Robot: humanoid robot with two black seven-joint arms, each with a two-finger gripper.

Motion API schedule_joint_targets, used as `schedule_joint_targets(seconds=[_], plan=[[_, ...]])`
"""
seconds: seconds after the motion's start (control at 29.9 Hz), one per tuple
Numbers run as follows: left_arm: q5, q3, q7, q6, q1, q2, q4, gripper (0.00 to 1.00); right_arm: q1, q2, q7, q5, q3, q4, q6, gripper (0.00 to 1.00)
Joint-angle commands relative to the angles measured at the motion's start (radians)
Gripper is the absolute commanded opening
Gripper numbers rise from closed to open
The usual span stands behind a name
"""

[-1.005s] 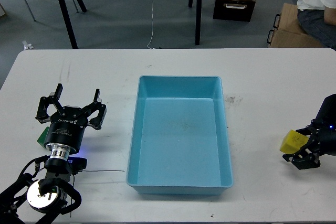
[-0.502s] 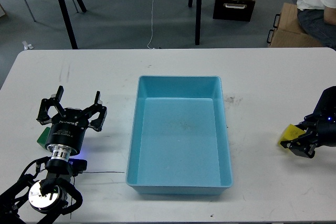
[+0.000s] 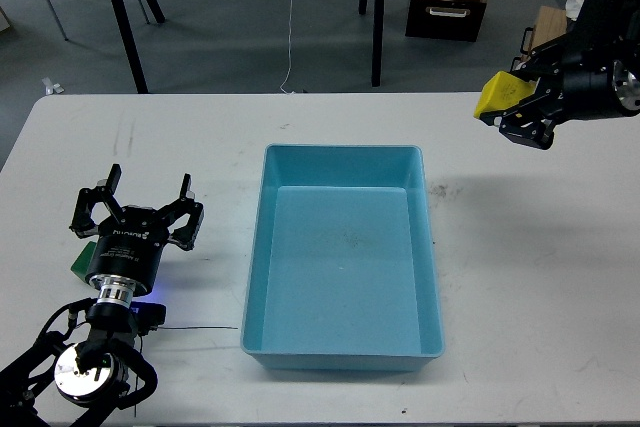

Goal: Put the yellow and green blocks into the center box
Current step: 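Carry the yellow cube over the tray and lower it inside, then open the right gripper and lift it away from the tray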

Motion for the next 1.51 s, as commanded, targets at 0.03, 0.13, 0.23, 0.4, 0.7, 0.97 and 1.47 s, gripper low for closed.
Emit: schedule_joint_targets(seconds=[0.03,0.13,0.23,0.4,0.7,0.97,1.47], plan=[[0.0,0.0,0.0,0.0,0.0,0.0,0.0,1.0,0.05,0.174,0.0,0.043,-0.11,-0.009,0.001,0.0],[0.0,0.0,0.0,0.0,0.0,0.0,0.0,1.0,0.05,0.27,0.0,0.071,-0.133,-0.018,0.002,0.0],[0.0,0.0,0.0,0.0,-0.002,0.0,0.0,1.0,0.047,0.358,0.0,0.092,-0.159,-0.056,0.002,0.0],[0.0,0.0,0.0,0.0,0.0,0.0,0.0,1.0,0.034,0.491,0.0,0.094,-0.214,-0.13,0.002,0.0],[0.0,-0.001,0.0,0.0,-0.002,-0.001,0.0,1.0,-0.035,0.61,0.0,0.092,-0.26,-0.208,0.002,0.07],[0.0,-0.003,0.0,0.0,-0.005,-0.001,0.0,1.0,-0.057,0.608,0.0,0.167,-0.26,-0.23,0.004,0.89],[0.277,-0.011,0.0,0.078,-0.017,0.12,-0.003,1.0,-0.029,0.415,0.0,0.275,0.043,-0.233,-0.01,0.98]])
